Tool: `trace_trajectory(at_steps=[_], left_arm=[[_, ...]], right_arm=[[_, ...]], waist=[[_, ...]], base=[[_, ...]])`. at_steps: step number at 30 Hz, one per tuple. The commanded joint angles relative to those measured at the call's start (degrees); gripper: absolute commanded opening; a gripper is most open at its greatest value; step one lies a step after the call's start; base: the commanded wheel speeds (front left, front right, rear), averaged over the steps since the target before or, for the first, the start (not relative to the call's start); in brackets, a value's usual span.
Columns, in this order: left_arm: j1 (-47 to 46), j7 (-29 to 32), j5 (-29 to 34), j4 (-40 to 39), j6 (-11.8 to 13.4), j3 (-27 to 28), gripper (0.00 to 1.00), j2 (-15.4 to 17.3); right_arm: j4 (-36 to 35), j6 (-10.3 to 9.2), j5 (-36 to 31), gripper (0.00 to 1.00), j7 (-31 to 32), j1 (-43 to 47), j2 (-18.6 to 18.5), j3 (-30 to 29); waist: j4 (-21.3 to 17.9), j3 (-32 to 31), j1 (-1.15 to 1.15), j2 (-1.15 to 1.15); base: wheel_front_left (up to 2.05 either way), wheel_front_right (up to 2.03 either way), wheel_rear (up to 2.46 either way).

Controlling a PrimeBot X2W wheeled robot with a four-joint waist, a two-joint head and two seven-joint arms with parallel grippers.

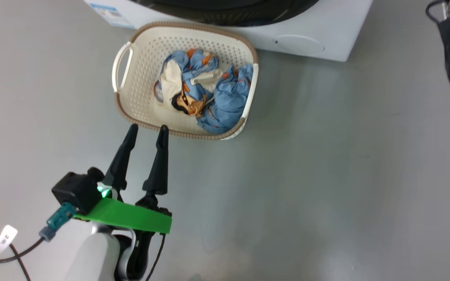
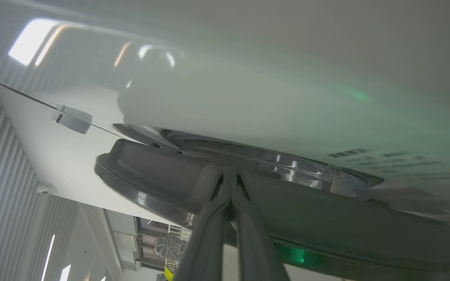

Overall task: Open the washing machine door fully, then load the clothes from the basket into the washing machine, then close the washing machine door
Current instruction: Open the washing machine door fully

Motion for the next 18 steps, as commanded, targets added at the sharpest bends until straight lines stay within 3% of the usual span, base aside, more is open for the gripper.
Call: trace_trajectory(at_steps=[1,10,18], left_arm=[[-0.9,-0.4,-0.4,-1.6,-0.1,1.7,1.0,1.2],[-2.9,-0.4,-1.4,-1.5,-0.1,1.3,1.0,1.1],[-2.7,-0.4,-1.7,-1.0,-0.1,1.6,1.0,1.1]], right_arm=[[-1.2,0.1,-1.2,0.0,0.2,-1.6,1.5,0.5],[0.7,0.1,-3.4,0.0,0.4,-5.4,2.5,2.7],[-0.4,0.1,-3.8,0.0,2.6,-2.6,3.5,5.0]], waist=[[1.1,1.7,0.0,0.0],[1.9,3.9,0.0,0.0],[1.2,2.1,0.0,0.0]], base=[[0.0,0.0,0.0],[0.0,0.0,0.0],[0.0,0.0,0.0]])
